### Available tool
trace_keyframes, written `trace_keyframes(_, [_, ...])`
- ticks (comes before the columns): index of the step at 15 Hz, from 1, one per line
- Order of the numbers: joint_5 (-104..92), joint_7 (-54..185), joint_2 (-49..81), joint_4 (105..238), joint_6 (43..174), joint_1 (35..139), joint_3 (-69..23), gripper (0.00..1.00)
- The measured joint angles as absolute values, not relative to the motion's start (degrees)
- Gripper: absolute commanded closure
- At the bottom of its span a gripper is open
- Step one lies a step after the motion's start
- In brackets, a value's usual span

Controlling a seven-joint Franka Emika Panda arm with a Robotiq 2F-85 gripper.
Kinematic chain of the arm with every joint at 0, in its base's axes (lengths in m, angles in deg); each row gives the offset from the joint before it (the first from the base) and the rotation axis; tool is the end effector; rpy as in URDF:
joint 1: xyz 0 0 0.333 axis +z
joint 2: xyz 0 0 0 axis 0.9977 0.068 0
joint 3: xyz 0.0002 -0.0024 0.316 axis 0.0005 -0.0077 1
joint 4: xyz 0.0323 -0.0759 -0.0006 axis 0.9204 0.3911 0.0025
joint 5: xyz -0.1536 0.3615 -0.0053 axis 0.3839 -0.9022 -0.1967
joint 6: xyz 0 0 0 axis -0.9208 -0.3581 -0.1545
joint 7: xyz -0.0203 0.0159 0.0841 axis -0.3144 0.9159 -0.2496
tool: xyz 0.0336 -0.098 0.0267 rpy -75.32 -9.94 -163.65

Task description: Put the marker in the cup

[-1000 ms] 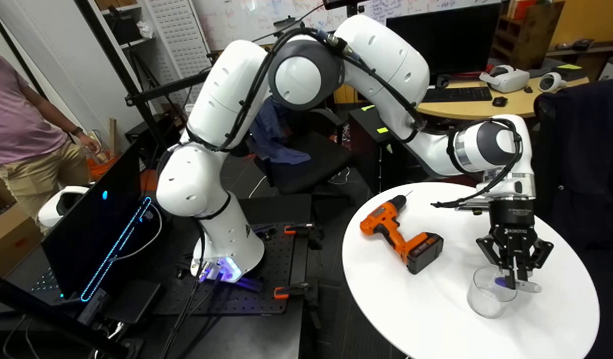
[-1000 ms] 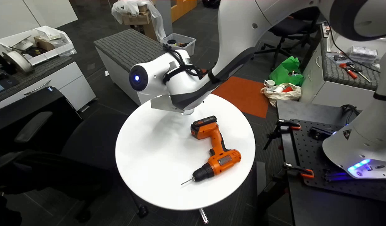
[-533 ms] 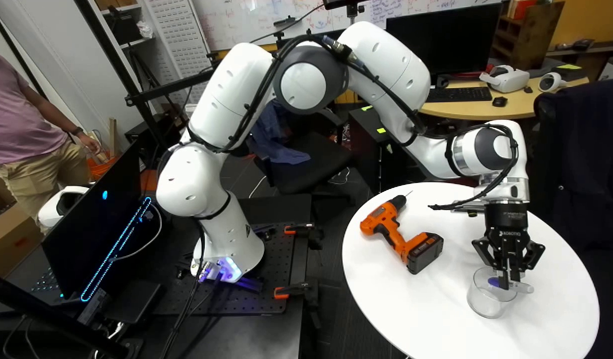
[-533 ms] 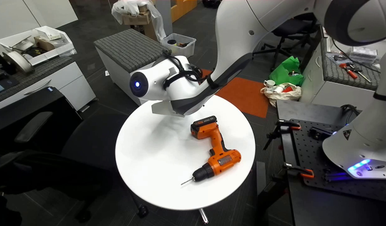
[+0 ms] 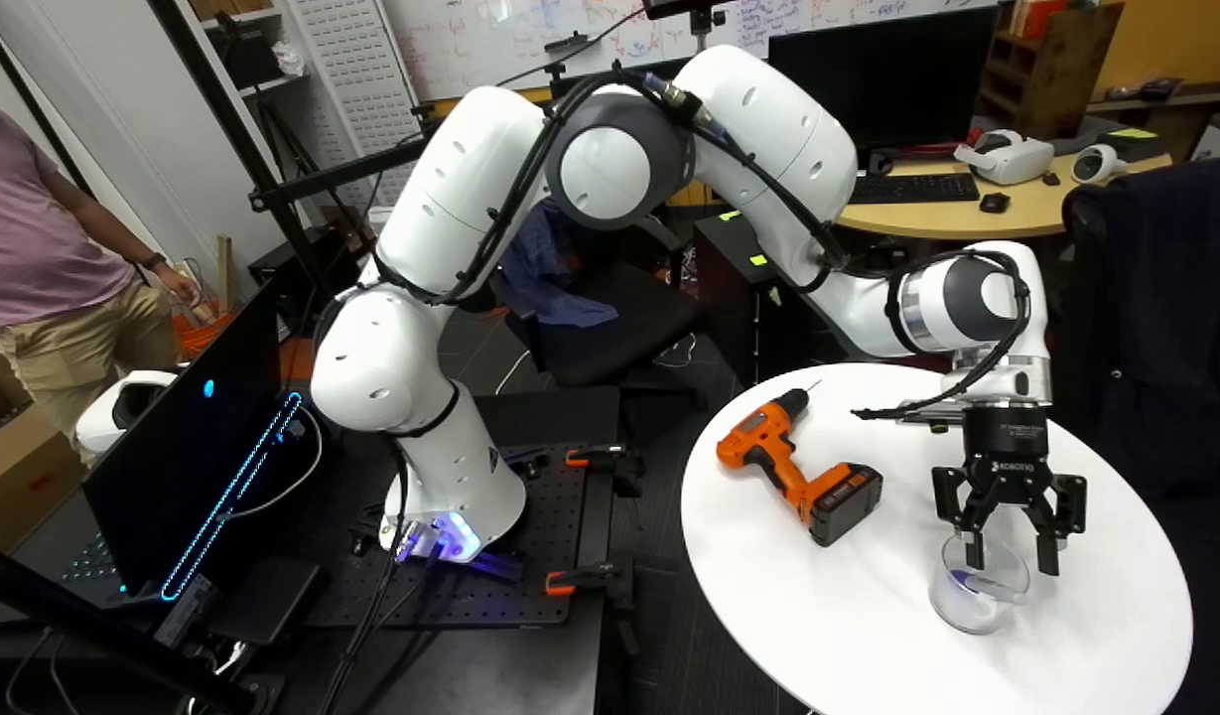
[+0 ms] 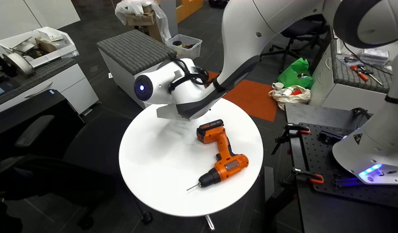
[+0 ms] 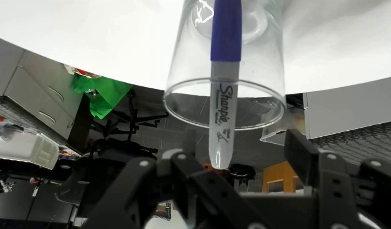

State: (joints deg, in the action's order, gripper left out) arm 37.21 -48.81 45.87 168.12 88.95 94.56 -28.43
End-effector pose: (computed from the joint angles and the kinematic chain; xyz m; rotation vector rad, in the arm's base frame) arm 0.6753 -0.0390 0.1690 1.6828 -1.6845 0.6303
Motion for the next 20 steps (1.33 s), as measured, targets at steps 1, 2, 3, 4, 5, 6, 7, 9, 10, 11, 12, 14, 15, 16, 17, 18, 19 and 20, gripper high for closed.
trace_keyframes(1, [37.2,-48.8,45.9,168.1,89.0,94.6,-28.4,0.0])
trace_keyframes(2, [37.2,-48.8,45.9,168.0,89.0,94.6,-28.4,0.0])
trace_keyframes(3, [37.2,-48.8,45.8,168.0,89.0,94.6,-28.4,0.0])
trace_keyframes(4, [37.2,-48.9,45.8,168.0,89.0,94.6,-28.4,0.0])
trace_keyframes(5, [37.2,-49.0,45.6,168.0,89.0,94.6,-28.4,0.0])
trace_keyframes(6, [37.2,-49.0,45.4,168.0,89.0,94.6,-28.4,0.0])
trace_keyframes(7, [37.2,-49.1,45.1,168.0,89.0,94.6,-28.4,0.0])
trace_keyframes(9, [37.3,-49.2,44.3,168.1,89.0,94.6,-28.4,0.0])
trace_keyframes(10, [37.3,-49.2,43.8,168.3,89.3,94.6,-28.4,0.0])
trace_keyframes(11, [37.3,-49.2,43.2,168.6,89.9,94.6,-28.4,0.0])
trace_keyframes(12, [37.4,-49.2,42.4,169.0,91.1,94.5,-28.4,0.0])
trace_keyframes(14, [37.8,-49.2,40.6,170.5,95.5,94.5,-28.4,0.0])
trace_keyframes(15, [38.1,-49.2,39.7,171.5,98.2,94.5,-28.4,0.0])
trace_keyframes(16, [38.5,-49.0,38.7,172.6,101.5,94.5,-28.4,0.0])
trace_keyframes(17, [39.1,-48.8,37.7,173.9,105.0,94.5,-28.4,0.0])
trace_keyframes(18, [39.6,-48.4,36.8,175.2,108.4,94.4,-28.4,0.0])
trace_keyframes(19, [40.0,-47.6,35.8,176.4,111.8,94.4,-28.3,0.0])
trace_keyframes(20, [40.2,-46.5,35.0,177.6,115.1,94.3,-28.3,0.0])
